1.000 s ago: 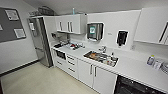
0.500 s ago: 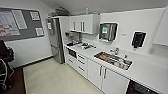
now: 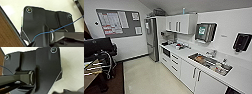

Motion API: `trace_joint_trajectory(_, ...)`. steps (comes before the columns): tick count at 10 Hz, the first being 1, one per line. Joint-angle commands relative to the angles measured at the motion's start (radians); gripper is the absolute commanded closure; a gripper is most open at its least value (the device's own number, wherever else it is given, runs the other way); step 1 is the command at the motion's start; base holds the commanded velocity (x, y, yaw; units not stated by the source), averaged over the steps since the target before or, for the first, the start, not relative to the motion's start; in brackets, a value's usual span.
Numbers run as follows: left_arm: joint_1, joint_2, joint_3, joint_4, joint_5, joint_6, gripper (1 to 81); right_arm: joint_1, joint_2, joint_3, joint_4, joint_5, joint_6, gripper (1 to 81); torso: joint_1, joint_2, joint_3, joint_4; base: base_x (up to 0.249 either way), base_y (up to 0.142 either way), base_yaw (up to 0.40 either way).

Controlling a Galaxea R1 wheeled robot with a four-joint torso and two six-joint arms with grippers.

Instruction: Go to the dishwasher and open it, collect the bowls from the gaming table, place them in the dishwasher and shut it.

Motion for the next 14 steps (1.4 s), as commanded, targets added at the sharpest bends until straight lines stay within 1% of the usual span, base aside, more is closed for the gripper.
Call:
trace_joint_trajectory(1, -0.053, -0.002, -0.025, -0.004, 0.13, 0.002, 1.0, 0.047, -0.005, -0.002, 0.01, -0.055, -0.002, 1.0, 0.0, 0.0, 0.0, 0.0, 0.0, 0.0, 0.348)
trace_joint_trajectory(2, -0.057, 0.005, -0.034, -0.004, 0.141, 0.0, 1.0, 0.048, -0.005, -0.004, 0.01, -0.057, -0.004, 1.0, 0.0, 0.0, 0.0, 0.0, 0.0, 0.0, 0.348)
trace_joint_trajectory(3, -0.059, 0.014, -0.043, -0.004, 0.169, 0.0, 1.0, 0.048, -0.008, -0.005, 0.008, -0.055, -0.007, 1.0, 0.0, 0.0, 0.0, 0.0, 0.0, 0.0, 0.348)
trace_joint_trajectory(4, -0.059, 0.018, -0.046, -0.004, 0.177, -0.001, 1.0, 0.048, -0.016, -0.002, 0.008, -0.055, -0.011, 1.0, 0.0, 0.0, 0.0, 0.0, 0.0, 0.0, 0.347)
trace_joint_trajectory(14, -0.058, 0.022, -0.046, 0.004, 0.168, 0.002, 1.0, 0.051, -0.019, -0.002, 0.008, -0.055, -0.008, 1.0, 0.0, 0.0, 0.0, 0.0, 0.0, 0.0, 0.347)
